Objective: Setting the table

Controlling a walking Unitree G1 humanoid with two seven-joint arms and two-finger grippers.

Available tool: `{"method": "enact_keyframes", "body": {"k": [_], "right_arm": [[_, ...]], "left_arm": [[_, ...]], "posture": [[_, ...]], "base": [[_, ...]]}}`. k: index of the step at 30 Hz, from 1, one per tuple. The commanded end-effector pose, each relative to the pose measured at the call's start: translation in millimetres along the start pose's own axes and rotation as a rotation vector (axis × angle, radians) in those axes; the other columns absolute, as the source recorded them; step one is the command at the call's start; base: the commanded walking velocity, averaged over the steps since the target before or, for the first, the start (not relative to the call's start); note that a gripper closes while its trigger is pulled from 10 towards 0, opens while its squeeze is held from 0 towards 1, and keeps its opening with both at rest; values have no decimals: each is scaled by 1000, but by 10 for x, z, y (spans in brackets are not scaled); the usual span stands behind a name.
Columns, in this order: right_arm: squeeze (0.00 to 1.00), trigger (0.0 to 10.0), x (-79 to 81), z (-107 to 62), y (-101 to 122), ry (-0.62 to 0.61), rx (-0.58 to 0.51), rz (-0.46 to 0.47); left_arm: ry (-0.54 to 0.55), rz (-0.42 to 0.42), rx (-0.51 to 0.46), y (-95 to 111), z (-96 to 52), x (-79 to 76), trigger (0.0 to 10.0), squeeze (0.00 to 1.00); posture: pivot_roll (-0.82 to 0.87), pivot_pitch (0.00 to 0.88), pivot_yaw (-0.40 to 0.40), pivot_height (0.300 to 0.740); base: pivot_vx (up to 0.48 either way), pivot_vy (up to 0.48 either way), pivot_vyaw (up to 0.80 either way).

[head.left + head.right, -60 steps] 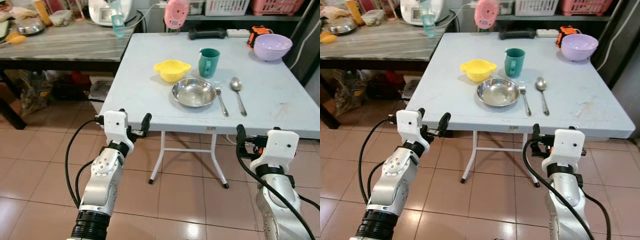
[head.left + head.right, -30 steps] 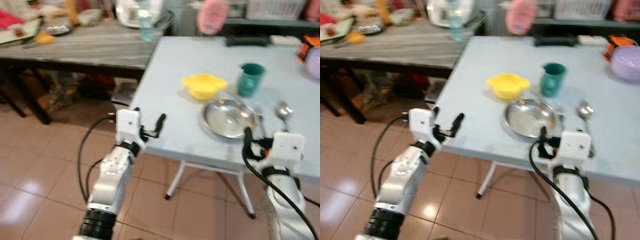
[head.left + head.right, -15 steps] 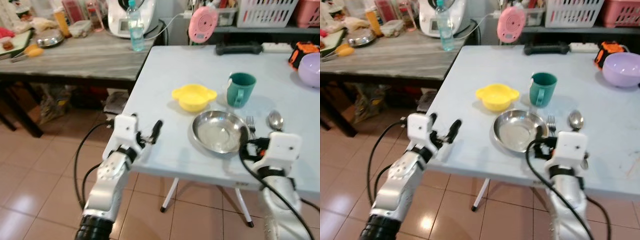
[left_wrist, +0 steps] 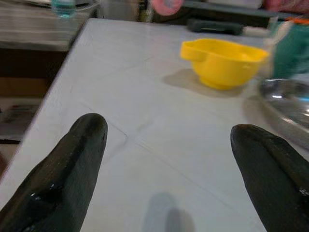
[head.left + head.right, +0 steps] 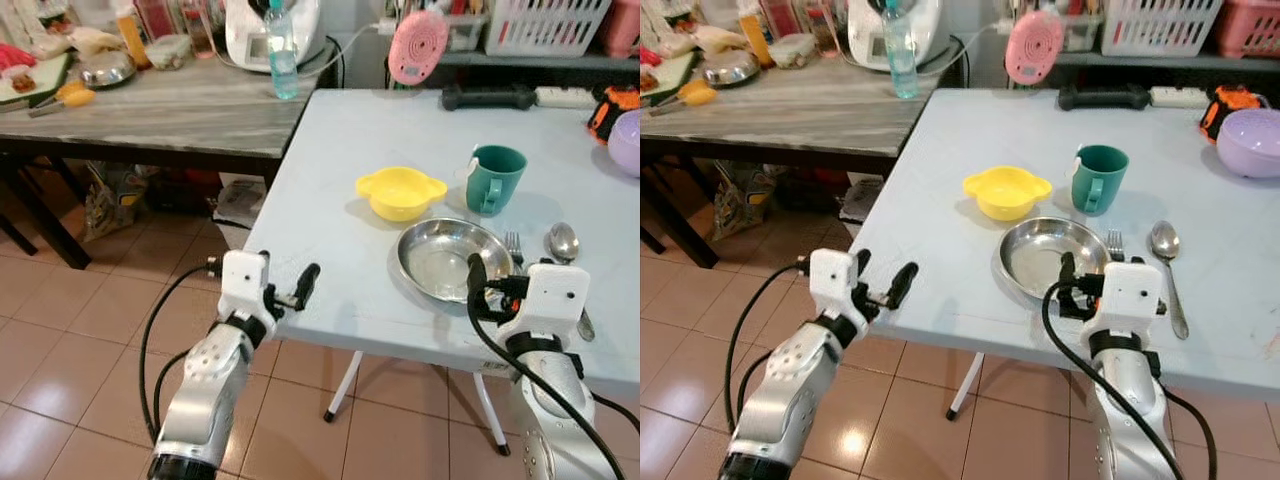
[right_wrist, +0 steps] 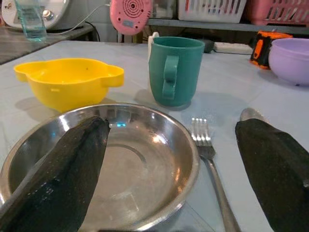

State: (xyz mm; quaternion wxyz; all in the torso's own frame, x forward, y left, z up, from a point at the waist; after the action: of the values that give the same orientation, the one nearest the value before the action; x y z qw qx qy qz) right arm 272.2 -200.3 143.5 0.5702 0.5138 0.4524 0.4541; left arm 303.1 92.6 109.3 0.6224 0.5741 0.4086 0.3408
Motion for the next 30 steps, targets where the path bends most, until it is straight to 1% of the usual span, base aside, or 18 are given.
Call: {"method": "enact_keyframes", "body": {"k": [1,6,8,9,12,16,17,18,19,20,22,23,24,25,28,30], "right_arm": [[0,10000,-10,1,16,0,0,2],[0,10000,-25,3,16,-7,4,1],[0,10000,-31,8,8,-24,13,13],[0,10000,-31,8,8,-24,13,13],[0,10000,-30,17,-3,-35,26,32],[0,10000,-47,48,-9,-54,40,74],[0,10000,-41,86,-6,-52,50,132],[0,10000,-41,86,-6,-52,50,132],[0,10000,-13,132,-1,-39,68,175],[0,10000,22,172,3,-21,82,175],[0,10000,30,186,5,-18,83,172],[0,10000,30,222,-10,-29,100,189],[0,10000,30,222,-10,-29,100,189],[0,10000,38,257,-20,-38,114,219],[0,10000,64,299,-34,-35,128,209],[0,10000,153,371,-74,-18,174,234]], "left_arm": [[-69,0,4,24,-26,-63,10000,0],[-171,2,41,3,-65,-137,10000,0],[-253,-12,72,-17,-91,-210,10000,0],[-253,-12,72,-17,-91,-210,10000,0],[-307,-16,87,-17,-108,-265,10000,0],[-361,-15,99,-2,-133,-324,10000,0],[-383,-5,104,8,-142,-351,10000,0],[-383,-5,104,8,-142,-351,10000,0],[-390,-4,110,15,-139,-356,10000,0],[-392,-3,113,16,-137,-356,10000,0],[-393,0,113,15,-138,-357,10000,0],[-396,2,115,20,-140,-360,10000,0],[-396,2,115,20,-140,-360,10000,0],[-396,3,116,28,-140,-357,10000,0],[-395,3,117,32,-141,-355,10000,0],[-395,3,121,25,-154,-361,10000,0]], "posture": [[-131,85,63,740],[-129,87,61,740],[-128,89,60,740],[-128,89,60,740],[-130,92,62,740],[-130,95,67,740],[-129,97,71,740],[-129,97,71,740],[-127,100,74,740],[-127,104,74,740],[-126,106,74,740],[-123,112,74,740],[-123,112,74,740],[-120,117,74,740],[-119,120,74,740],[-118,128,74,740]], "base": [[0,0,0],[0,0,0],[0,0,0],[0,0,0],[0,0,0],[0,0,0],[0,0,0],[0,0,0],[0,0,0],[0,0,0],[0,0,0],[0,0,0],[0,0,0],[0,0,0],[0,0,0],[0,0,0]]}}
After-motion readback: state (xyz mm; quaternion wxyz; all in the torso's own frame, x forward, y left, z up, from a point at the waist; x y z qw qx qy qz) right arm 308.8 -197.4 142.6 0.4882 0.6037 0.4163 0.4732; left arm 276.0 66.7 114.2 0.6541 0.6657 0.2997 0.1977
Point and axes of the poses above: a point about 5 cm out from each wrist's last joint towards the gripper, its own z axis pointing out of the wrist towards the gripper, its own y axis along the axis of the wrist's last joint, x = y × z, the point moved 2 cm from there along z, pointing out of the wrist towards the gripper, and after that the axes turned 2 degrees about z, right-handed, at the moved point
